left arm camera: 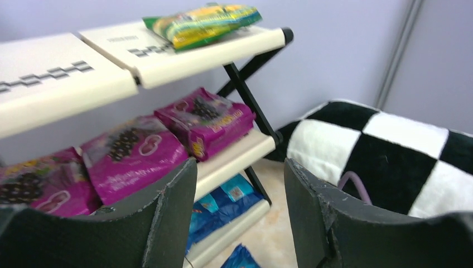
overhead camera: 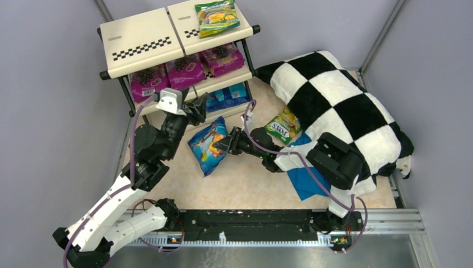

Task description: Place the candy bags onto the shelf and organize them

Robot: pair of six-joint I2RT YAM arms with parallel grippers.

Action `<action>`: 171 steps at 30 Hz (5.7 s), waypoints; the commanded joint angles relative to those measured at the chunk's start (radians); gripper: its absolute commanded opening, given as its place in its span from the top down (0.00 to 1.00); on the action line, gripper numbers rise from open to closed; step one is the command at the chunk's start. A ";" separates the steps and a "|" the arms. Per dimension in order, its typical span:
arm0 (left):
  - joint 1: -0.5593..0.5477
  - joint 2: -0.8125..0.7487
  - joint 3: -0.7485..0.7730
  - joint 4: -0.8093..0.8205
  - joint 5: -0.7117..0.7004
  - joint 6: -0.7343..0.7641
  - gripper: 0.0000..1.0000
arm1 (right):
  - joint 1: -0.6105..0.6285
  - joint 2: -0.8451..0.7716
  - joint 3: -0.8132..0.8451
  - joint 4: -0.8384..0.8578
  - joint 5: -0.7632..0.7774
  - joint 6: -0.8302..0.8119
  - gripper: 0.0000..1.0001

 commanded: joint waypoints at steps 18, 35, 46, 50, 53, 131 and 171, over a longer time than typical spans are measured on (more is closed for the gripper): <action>0.001 -0.085 -0.105 0.205 -0.157 0.143 0.35 | 0.085 0.318 0.561 0.290 0.084 -0.044 1.00; -0.001 -0.121 -0.161 0.284 -0.205 0.191 0.35 | 0.087 0.672 1.062 0.248 0.178 -0.004 1.00; 0.001 -0.134 -0.174 0.302 -0.213 0.200 0.35 | 0.088 0.921 1.471 0.012 0.188 -0.069 1.00; 0.000 -0.131 -0.175 0.302 -0.208 0.197 0.35 | 0.086 1.010 1.637 -0.083 0.199 -0.090 1.00; 0.001 -0.132 -0.174 0.301 -0.205 0.190 0.35 | 0.086 1.061 1.725 -0.141 0.216 -0.114 1.00; 0.002 -0.105 -0.205 0.334 -0.214 0.205 0.34 | 0.176 1.069 1.669 -0.265 0.664 -0.088 1.00; -0.015 -0.087 -0.182 0.295 -0.225 0.155 0.29 | -0.148 -0.218 0.234 -1.226 0.410 -0.669 0.19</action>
